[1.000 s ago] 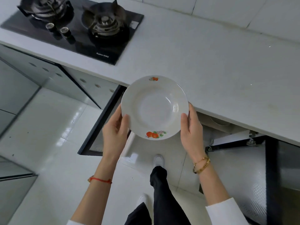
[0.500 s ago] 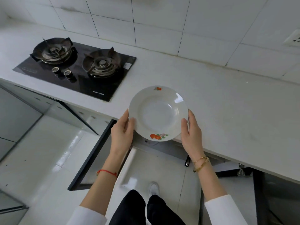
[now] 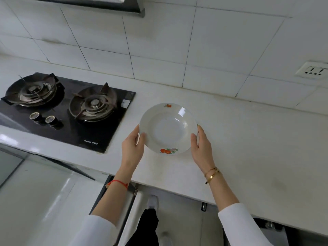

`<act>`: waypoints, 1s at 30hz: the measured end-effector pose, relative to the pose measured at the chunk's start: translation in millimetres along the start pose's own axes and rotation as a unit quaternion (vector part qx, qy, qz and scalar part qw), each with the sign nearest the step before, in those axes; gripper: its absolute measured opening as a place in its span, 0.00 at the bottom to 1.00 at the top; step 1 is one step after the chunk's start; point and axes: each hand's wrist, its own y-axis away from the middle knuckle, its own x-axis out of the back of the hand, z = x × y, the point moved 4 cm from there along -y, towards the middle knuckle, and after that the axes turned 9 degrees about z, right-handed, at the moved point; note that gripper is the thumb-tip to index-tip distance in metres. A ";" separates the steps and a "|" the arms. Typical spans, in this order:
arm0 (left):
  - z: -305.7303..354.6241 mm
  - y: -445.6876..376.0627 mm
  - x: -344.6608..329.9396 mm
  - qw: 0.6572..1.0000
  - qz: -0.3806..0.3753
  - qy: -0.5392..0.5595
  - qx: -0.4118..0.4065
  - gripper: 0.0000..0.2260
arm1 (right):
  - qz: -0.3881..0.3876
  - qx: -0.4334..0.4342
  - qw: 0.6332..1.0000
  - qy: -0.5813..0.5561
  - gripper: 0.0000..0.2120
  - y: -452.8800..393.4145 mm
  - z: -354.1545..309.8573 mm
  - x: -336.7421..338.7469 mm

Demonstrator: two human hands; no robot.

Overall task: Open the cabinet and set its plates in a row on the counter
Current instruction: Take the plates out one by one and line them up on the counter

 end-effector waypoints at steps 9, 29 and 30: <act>-16.6 -151.8 -50.3 0.999 -0.035 -0.024 -0.031 0.18 | 0.026 -0.044 0.998 0.039 0.18 -126.5 22.1 -70.9; -96.2 -320.3 -137.8 0.991 -0.118 -0.060 -0.025 0.16 | -0.017 -0.155 0.984 0.092 0.15 -256.5 103.7 -187.7; -98.0 -322.5 -139.5 0.990 -0.122 -0.065 -0.023 0.15 | -0.016 -0.153 0.983 0.096 0.15 -258.7 104.7 -189.0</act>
